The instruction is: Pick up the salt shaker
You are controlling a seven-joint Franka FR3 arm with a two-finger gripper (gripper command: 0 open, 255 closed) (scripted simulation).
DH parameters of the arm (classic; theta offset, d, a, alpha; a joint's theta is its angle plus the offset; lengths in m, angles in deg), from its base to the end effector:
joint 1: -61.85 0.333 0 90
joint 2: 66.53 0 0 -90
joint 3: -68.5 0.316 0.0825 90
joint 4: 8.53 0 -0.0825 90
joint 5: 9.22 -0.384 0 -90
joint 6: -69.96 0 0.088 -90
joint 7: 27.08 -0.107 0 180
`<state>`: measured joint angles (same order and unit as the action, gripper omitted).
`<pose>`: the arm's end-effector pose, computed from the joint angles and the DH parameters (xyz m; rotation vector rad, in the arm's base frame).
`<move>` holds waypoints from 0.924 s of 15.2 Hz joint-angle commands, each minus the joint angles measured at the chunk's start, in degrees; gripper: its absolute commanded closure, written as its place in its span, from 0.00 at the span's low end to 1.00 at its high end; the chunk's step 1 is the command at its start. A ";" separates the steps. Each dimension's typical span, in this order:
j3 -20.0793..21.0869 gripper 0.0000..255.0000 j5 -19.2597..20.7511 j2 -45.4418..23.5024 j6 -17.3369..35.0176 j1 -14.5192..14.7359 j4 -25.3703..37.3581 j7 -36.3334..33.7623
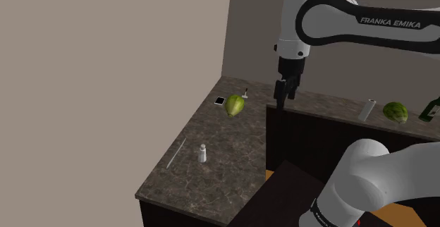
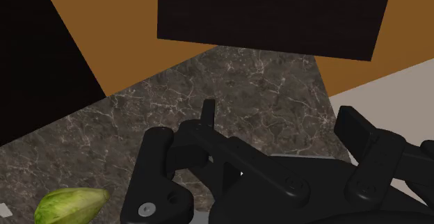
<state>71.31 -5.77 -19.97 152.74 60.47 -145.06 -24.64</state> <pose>0.2853 0.0043 0.5758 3.0410 0.0702 -0.1944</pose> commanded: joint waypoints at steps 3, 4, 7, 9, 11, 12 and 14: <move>-0.20 0.00 -0.07 -0.82 4.81 0.08 -3.07 -0.04; -0.29 0.00 -0.10 -1.39 7.26 0.11 -4.49 -0.06; -0.55 0.00 -0.16 -3.74 14.77 0.19 -8.25 -0.11; -0.70 0.00 -0.18 -5.87 19.91 0.23 -10.33 -0.14; -0.83 0.00 -0.19 -8.46 25.15 0.23 -12.05 -0.17; -0.88 0.00 -0.19 -9.93 27.79 0.23 -12.77 -0.18; -0.99 0.00 -0.16 -13.19 33.11 0.23 -13.90 -0.21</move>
<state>70.33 -5.90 -31.39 183.14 60.66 -158.76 -24.80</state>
